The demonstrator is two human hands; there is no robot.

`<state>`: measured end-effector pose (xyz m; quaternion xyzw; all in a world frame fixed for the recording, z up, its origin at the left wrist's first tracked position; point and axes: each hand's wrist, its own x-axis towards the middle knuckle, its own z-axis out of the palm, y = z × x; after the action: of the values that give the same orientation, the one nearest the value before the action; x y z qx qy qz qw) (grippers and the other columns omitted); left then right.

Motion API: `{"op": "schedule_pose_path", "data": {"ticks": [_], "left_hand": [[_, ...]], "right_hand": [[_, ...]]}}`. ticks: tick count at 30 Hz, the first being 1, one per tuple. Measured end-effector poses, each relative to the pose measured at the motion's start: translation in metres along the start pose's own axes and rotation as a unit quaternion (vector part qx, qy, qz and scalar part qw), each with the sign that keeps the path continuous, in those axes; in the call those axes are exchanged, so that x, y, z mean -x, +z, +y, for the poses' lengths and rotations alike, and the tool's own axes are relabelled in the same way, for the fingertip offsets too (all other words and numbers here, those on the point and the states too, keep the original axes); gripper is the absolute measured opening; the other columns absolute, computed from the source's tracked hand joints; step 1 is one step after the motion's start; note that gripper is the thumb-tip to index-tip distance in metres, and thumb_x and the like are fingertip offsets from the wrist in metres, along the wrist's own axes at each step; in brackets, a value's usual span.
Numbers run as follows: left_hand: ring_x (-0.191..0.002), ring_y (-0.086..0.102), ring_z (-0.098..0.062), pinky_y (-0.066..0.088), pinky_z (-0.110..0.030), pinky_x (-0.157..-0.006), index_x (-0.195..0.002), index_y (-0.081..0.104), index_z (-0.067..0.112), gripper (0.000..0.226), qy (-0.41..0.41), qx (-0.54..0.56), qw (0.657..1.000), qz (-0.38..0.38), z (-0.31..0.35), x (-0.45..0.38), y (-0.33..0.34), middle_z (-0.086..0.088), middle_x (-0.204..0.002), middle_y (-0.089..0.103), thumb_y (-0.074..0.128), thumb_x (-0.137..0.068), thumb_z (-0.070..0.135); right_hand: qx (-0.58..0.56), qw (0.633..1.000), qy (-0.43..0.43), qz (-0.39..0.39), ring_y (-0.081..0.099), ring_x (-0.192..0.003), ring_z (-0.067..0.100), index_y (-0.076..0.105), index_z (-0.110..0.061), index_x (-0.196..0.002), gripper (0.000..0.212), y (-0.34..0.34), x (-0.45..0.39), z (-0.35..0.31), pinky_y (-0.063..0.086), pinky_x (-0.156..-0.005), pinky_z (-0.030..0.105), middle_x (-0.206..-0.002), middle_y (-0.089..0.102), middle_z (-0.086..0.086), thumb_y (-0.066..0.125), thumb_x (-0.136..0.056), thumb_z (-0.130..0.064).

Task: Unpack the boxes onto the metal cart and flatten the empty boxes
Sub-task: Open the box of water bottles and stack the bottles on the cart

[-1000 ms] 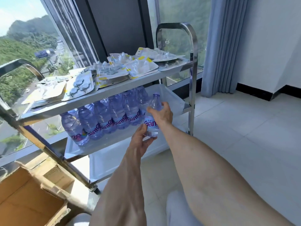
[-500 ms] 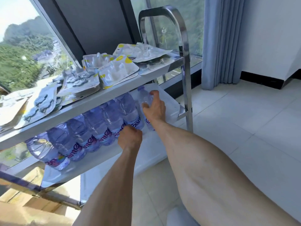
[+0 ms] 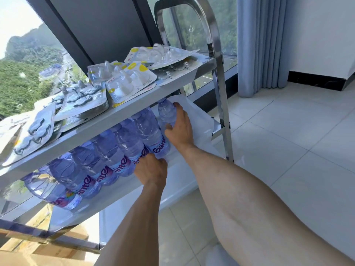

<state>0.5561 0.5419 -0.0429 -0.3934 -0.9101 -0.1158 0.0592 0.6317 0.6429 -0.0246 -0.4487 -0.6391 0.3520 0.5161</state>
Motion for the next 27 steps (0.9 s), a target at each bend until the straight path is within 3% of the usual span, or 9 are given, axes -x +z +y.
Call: {"op": "schedule_pose_path", "data": {"ticks": [4,7,11,15,20,27], "left_hand": [[-0.084,0.063,-0.032,0.038,-0.031,-0.065,-0.090,0.062,0.015,0.016,0.006,0.055,0.998,0.015,-0.005,0.007,0.005,-0.010,-0.092,0.068,0.057,-0.083,0.028],[-0.085,0.064,-0.031,0.038,-0.031,-0.067,-0.101,0.062,0.018,0.020,-0.007,0.111,0.992,0.060,-0.011,0.011,0.008,-0.008,-0.095,0.070,0.056,-0.086,0.029],[-0.075,0.061,-0.027,0.040,-0.030,-0.064,-0.093,0.061,0.020,0.013,0.022,0.118,0.990,0.078,-0.016,0.010,0.015,-0.003,-0.082,0.068,0.055,-0.085,0.028],[-0.068,0.058,-0.030,0.040,-0.029,-0.059,-0.079,0.057,0.018,0.010,0.028,0.110,0.989,0.099,-0.024,0.007,0.023,-0.004,-0.070,0.061,0.055,-0.083,0.026],[-0.060,0.052,-0.025,0.034,-0.024,-0.054,-0.073,0.053,0.015,0.012,0.092,0.078,0.980,0.156,-0.030,0.001,0.036,-0.002,-0.067,0.060,0.062,-0.079,0.018],[-0.064,0.051,-0.021,0.028,-0.022,-0.056,-0.068,0.047,0.018,0.023,0.103,0.098,0.974,0.176,-0.028,-0.001,0.047,0.003,-0.067,0.055,0.069,-0.074,0.013]], "right_hand": [[0.113,0.992,0.055,-0.013,0.042,-0.113,0.030,0.024,-0.021,-0.149,0.086,-0.001,0.009,0.019,0.045,-0.089,0.037,-0.124,0.041,0.015,0.072,-0.079,-0.017],[0.159,0.982,0.100,-0.022,0.046,-0.114,0.031,0.039,-0.013,-0.136,0.066,0.002,0.000,0.025,0.044,-0.092,0.035,-0.126,0.045,0.014,0.075,-0.080,-0.017],[0.117,0.988,0.091,-0.030,0.052,-0.116,0.030,0.045,-0.009,-0.129,0.055,0.013,-0.021,0.030,0.045,-0.097,0.036,-0.127,0.053,0.013,0.073,-0.081,-0.010],[0.101,0.991,0.086,-0.032,0.055,-0.114,0.031,0.048,-0.008,-0.124,0.047,0.030,-0.047,0.039,0.047,-0.091,0.034,-0.122,0.058,0.015,0.071,-0.082,-0.007],[0.112,0.990,0.074,-0.037,0.056,-0.111,0.030,0.049,-0.008,-0.125,0.042,0.057,-0.086,0.048,0.045,-0.087,0.032,-0.118,0.061,0.014,0.064,-0.086,-0.010],[0.120,0.989,0.072,-0.056,0.056,-0.115,0.030,0.048,-0.006,-0.130,0.048,0.083,-0.124,0.057,0.043,-0.092,0.034,-0.121,0.062,0.014,0.063,-0.085,-0.005]]}}
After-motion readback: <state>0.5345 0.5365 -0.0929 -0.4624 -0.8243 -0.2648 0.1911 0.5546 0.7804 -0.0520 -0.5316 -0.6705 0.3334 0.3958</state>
